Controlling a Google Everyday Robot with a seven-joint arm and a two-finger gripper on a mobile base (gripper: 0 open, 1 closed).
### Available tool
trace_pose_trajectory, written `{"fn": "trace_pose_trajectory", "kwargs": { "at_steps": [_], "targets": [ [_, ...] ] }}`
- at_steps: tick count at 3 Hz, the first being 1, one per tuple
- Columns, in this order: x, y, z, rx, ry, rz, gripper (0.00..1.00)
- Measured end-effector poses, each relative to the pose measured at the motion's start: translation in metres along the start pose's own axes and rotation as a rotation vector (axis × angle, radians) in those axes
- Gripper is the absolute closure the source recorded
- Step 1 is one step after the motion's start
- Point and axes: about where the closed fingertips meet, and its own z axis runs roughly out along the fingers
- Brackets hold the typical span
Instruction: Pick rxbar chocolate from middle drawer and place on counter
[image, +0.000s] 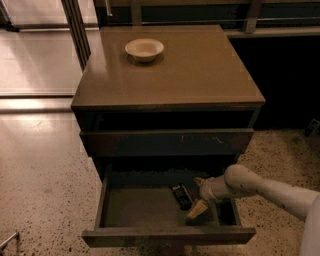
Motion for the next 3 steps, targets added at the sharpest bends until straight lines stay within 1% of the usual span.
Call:
{"fn": "trace_pose_trajectory", "kwargs": {
  "at_steps": [1, 3],
  "targets": [
    [-0.002, -0.003, 0.016, -0.022, -0.006, -0.016, 0.03],
    [-0.019, -0.001, 0.047, -0.081, -0.029, -0.061, 0.05]
  ]
}}
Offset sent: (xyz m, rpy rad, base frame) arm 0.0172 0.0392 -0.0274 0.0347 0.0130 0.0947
